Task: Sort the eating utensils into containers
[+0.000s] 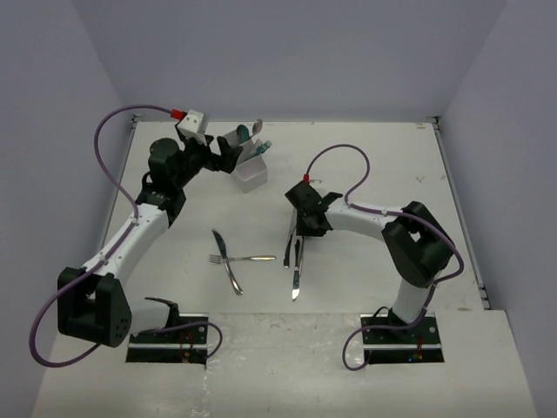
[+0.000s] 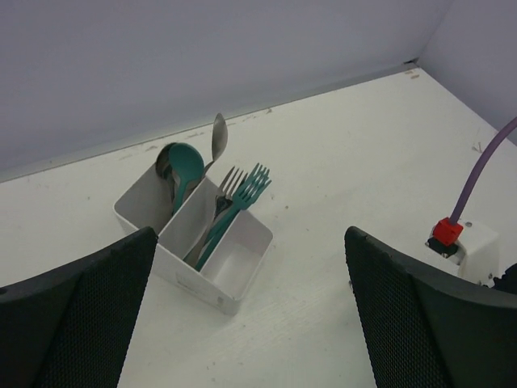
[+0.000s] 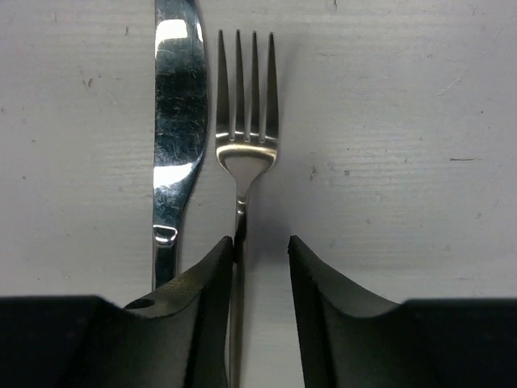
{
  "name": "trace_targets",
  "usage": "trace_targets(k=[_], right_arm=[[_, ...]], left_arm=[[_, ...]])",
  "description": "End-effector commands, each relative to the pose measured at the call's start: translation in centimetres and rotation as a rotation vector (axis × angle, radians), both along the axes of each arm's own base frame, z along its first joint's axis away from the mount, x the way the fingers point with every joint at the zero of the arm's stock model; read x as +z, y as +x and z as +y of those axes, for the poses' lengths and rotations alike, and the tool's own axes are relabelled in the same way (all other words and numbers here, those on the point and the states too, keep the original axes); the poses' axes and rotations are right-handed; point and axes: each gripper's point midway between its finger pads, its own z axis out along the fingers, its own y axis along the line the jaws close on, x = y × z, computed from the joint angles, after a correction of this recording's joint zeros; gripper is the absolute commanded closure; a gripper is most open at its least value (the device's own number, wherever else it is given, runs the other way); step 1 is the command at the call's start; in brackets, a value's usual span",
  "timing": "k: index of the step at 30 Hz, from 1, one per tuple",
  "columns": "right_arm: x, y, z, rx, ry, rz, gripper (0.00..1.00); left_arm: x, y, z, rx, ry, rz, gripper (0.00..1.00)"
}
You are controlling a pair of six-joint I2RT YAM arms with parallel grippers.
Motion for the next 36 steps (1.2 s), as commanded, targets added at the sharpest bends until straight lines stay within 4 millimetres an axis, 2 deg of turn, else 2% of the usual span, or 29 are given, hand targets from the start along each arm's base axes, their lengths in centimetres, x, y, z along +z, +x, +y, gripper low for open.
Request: trace_targets(k=[1, 6, 8, 10, 11, 13, 16, 19, 20, 21, 22, 23, 26, 27, 32, 36], right_arm=[[-0.6, 0.4, -0.4, -0.061, -0.025, -0.01, 0.67], [-1.5, -0.4, -2.1, -0.099, -0.078, -0.007, 0.82], [-1.2, -0.5, -2.5, -0.104, -0.082, -0.018, 0.87], [-0.9, -0.4, -2.5, -0.096, -0.068, -0.033, 0.99], [-0.8, -0.7, -2.6, -0.081, -0.066, -0.035, 1.0], [0.2, -0.2, -1.4, -0.043, -0.001, -0.074, 1.0], [3.1, 0.6, -0.1, 0.021, 0.087, -0.154, 1.0], [7.2, 1.2, 2.0, 0.173, 0.201, -0.277, 1.0], [7.6, 0.5, 2.5, 0.222, 0.242, -0.278, 1.0], [9.8, 0.9, 3.0, 0.272, 0.276, -0.349, 1.0], [10.5, 0.9, 3.1, 0.292, 0.287, -0.37, 1.0], [11.9, 0.9, 3.5, 0.336, 0.313, -0.411, 1.0], [13.4, 0.8, 4.1, 0.371, 0.357, -0.444, 1.0], [13.7, 0.8, 4.3, 0.374, 0.37, -0.444, 1.0], [15.5, 0.7, 5.1, 0.38, 0.428, -0.455, 1.0], [16.7, 0.8, 5.1, 0.38, 0.443, -0.481, 1.0]], left_arm=[[-1.8, -1.0, 1.1, 0.059, 0.005, 0.069, 0.0], [-1.8, -1.6, 1.1, 0.055, 0.004, 0.08, 0.0], [-1.9, -1.8, 0.8, 0.031, 0.008, 0.08, 0.0], [-2.2, -2.3, 0.1, -0.012, 0.017, 0.084, 0.0], [-2.3, -2.4, -0.1, -0.026, 0.017, 0.089, 0.0], [-2.5, -2.6, -0.6, -0.053, 0.011, 0.1, 0.0], [-3.0, -3.4, -2.2, -0.13, -0.009, 0.127, 0.0], [-4.0, -4.3, -4.3, -0.206, -0.039, 0.17, 0.0], [-3.9, -5.0, -5.4, -0.266, -0.053, 0.171, 0.0], [-4.5, -5.7, -6.9, -0.311, -0.071, 0.204, 0.0], [-4.9, -6.3, -7.8, -0.342, -0.082, 0.223, 0.0], [-5.3, -7.1, -9.5, -0.384, -0.114, 0.26, 0.0], [-5.5, -7.9, -11.8, -0.426, -0.198, 0.314, 0.0], [-6.2, -8.5, -12.7, -0.434, -0.24, 0.373, 0.0], [-7.6, -7.1, -13.2, -0.291, -0.336, 0.431, 0.0], [-8.2, -6.8, -14.1, -0.293, -0.378, 0.465, 0.0]])
